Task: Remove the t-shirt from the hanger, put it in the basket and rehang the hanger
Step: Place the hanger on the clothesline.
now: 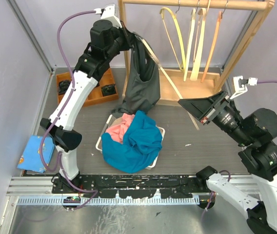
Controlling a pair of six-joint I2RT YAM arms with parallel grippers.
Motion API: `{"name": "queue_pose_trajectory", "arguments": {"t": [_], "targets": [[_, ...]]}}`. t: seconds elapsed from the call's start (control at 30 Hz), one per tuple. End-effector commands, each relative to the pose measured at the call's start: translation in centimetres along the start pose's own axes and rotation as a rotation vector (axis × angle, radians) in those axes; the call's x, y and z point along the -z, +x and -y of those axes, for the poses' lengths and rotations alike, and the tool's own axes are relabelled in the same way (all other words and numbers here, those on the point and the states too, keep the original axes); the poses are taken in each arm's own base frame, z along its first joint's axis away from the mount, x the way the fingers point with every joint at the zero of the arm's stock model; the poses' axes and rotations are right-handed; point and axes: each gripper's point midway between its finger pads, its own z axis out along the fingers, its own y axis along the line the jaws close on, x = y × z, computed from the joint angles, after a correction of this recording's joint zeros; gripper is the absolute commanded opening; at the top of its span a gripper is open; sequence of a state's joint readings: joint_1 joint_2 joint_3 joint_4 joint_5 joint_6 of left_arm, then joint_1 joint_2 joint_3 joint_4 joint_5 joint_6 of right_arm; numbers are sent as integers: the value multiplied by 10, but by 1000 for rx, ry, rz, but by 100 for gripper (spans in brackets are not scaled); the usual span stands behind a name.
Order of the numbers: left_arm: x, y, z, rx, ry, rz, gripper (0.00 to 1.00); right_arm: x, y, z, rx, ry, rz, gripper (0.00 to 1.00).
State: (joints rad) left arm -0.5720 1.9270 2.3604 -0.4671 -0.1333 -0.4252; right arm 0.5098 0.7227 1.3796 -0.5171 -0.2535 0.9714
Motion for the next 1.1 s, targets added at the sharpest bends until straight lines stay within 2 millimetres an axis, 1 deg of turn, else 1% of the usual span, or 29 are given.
{"name": "queue_pose_trajectory", "arguments": {"t": [0.0,0.13,0.3,0.37,0.47,0.57,0.67,0.77,0.83,0.97,1.07], "targets": [[-4,-17,-7,17,-20,51,0,26,-15,-42,54,-117,55,22],[-9,-14,-13,17,-31,46,0,35,-18,-46,54,-114,71,22],[-8,-17,-13,22,-30,49,0,38,-21,-48,57,-106,83,22],[-5,-19,-10,27,-15,47,0,37,-22,-47,56,-103,86,22],[5,-26,2,38,40,47,0,31,-25,-44,63,-95,95,22],[20,-34,17,54,110,51,0,21,-32,-40,60,-77,122,22],[37,-37,27,65,164,46,0,9,-42,-27,42,-35,182,22],[56,-39,31,66,184,36,0,-4,-52,-22,21,-41,242,22],[74,-43,34,65,194,40,0,-15,-56,-18,11,-42,260,22],[101,-41,37,78,209,28,0,-38,-64,-9,-31,-28,292,22],[122,-45,43,82,232,33,0,-53,-71,-5,-54,-37,320,22]]}}
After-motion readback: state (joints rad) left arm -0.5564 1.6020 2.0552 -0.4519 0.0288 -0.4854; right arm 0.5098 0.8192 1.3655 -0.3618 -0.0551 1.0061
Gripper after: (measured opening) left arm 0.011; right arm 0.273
